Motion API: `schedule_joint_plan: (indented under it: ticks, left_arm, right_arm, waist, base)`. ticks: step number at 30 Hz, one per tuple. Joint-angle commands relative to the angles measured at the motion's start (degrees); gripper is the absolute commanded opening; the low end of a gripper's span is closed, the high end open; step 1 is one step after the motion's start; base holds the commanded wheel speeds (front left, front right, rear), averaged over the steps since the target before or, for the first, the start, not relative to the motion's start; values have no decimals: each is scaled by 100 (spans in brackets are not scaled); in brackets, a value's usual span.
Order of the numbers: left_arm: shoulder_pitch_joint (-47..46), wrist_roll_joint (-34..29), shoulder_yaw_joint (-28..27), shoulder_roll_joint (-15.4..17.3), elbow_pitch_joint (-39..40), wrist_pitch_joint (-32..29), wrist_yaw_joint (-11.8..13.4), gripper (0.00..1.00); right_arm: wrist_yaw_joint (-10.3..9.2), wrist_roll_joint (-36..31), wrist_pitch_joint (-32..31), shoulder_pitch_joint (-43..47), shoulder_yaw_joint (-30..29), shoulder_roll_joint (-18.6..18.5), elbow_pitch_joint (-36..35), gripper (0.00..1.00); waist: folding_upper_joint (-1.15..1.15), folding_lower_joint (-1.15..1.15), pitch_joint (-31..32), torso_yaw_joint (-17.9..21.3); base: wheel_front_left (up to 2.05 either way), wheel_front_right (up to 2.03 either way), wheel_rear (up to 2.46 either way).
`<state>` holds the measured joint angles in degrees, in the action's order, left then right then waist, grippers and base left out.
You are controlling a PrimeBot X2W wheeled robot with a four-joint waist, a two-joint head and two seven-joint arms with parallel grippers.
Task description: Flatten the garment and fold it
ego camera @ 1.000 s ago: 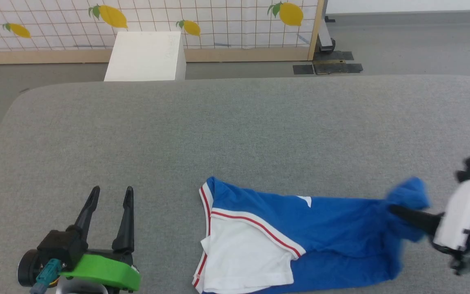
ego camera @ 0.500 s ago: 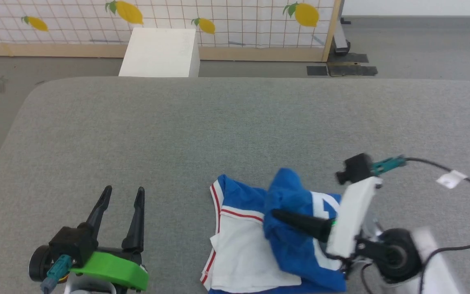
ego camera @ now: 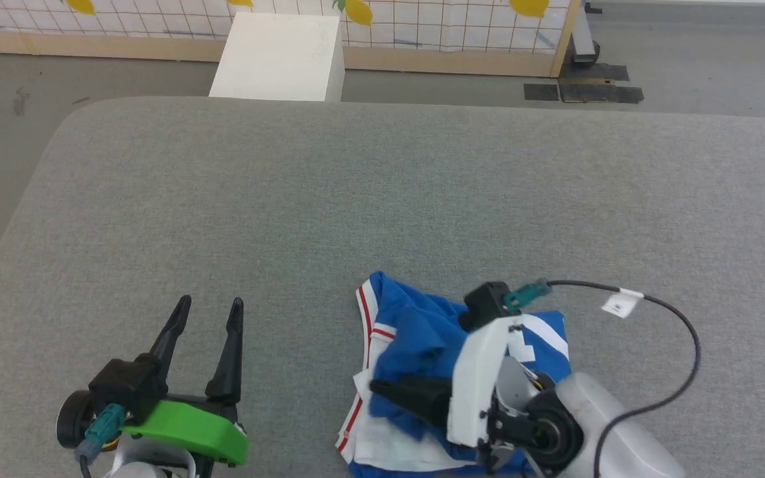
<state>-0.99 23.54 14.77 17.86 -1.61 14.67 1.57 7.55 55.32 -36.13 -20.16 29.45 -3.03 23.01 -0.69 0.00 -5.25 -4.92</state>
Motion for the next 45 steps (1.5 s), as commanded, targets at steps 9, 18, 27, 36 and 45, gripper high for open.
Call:
schedule_joint_plan:
  ticks: [9,18,27,36,45]
  left_arm:
    - [-57,-35,-66,-36,-71,28,-16,100]
    - [71,-68,-156,-30,-50,30,95,100]
    - [182,-115,-357,-98,21,32,280,100]
    - [319,-134,-612,-193,-12,32,289,100]
    - [445,-190,-734,-342,-172,32,120,100]
  right_arm:
    - [-6,-329,899,-526,968,-445,-694,100]
    - [-6,-2300,2433,-519,626,-983,-765,100]
    - [-6,-3866,3557,486,-1473,-900,-1053,100]
    - [-6,-4149,3803,1396,-3177,-570,-1868,100]
    - [-6,-4323,3533,2386,-3797,-285,-2572,100]
  waist:
    - [69,0,162,127]
    - [69,0,312,308]
    - [69,0,417,454]
    - [69,0,454,596]
    - [69,0,495,695]
  base:
    - [0,0,0]
    - [0,0,0]
    - [0,0,0]
    - [0,0,0]
    - [0,0,0]
